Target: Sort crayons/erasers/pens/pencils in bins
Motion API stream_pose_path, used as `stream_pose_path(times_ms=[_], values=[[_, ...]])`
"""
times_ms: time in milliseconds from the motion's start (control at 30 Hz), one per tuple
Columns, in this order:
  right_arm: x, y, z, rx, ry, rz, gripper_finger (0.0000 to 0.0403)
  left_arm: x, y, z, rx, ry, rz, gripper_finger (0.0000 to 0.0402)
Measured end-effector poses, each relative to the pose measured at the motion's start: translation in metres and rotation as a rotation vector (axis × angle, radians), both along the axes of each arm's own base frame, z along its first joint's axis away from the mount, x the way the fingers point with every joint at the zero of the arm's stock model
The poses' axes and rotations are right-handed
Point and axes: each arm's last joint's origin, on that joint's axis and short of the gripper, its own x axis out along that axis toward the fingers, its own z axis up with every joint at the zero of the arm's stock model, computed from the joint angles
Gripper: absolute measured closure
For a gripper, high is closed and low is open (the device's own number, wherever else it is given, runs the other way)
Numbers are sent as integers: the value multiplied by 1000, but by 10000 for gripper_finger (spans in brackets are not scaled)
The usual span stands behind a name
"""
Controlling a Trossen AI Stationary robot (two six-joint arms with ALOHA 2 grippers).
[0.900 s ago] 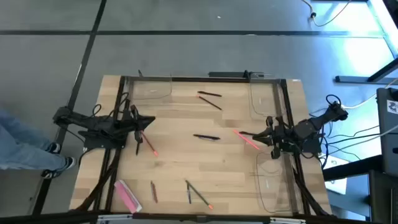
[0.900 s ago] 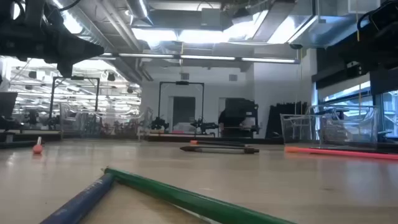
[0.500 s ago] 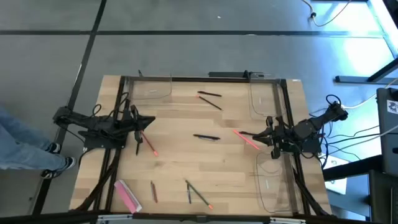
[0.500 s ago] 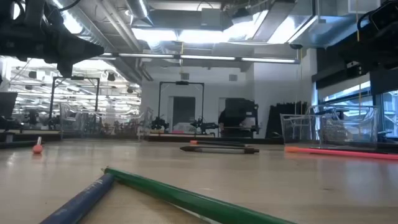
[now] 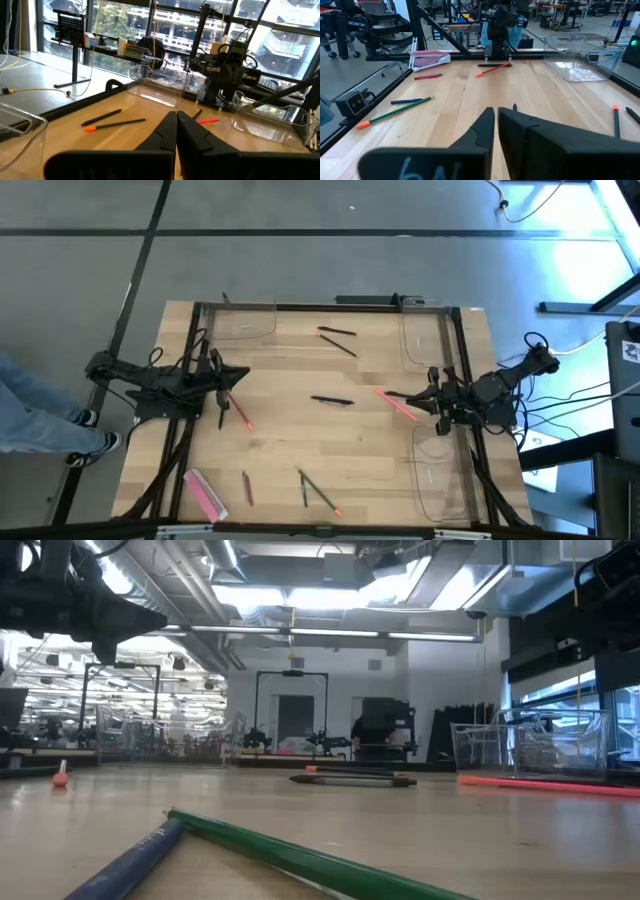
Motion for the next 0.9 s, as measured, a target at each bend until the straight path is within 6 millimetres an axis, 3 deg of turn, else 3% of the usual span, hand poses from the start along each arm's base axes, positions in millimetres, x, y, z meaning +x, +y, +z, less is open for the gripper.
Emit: stream_pose_path(times_ms=[633, 900], values=[[0, 0, 1, 10, -12, 0, 376, 0, 0, 0, 0, -1, 0, 401], [-1, -1, 28, -46, -270, -8, 376, 0, 0, 0, 0, 0, 0, 401]])
